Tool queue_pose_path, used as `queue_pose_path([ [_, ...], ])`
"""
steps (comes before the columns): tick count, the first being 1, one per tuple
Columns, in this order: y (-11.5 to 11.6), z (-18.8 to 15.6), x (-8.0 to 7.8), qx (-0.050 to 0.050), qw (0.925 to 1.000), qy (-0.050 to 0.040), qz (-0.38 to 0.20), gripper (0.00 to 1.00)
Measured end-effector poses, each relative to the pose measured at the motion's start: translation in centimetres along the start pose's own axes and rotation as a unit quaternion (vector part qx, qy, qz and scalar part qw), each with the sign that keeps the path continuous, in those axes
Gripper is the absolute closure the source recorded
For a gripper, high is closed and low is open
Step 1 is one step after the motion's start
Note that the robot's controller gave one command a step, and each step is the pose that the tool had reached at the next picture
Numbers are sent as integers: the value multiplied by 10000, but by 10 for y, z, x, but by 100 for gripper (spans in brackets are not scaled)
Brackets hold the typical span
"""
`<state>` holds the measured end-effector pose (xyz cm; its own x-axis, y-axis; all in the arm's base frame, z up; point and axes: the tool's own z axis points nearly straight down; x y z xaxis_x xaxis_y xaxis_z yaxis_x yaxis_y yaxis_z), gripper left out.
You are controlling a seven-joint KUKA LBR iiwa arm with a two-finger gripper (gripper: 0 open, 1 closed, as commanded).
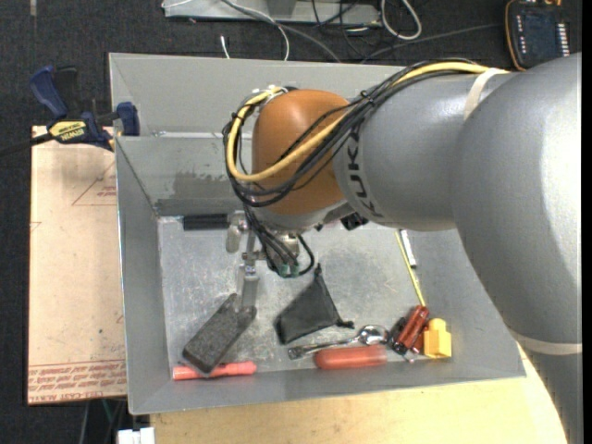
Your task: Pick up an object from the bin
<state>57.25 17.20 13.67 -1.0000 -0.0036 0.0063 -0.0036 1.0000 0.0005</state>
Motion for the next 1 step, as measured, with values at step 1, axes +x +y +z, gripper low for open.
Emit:
queue_pose_path([
  [1, -1, -4, -2, -5, 10000, -34, 20, 0],
])
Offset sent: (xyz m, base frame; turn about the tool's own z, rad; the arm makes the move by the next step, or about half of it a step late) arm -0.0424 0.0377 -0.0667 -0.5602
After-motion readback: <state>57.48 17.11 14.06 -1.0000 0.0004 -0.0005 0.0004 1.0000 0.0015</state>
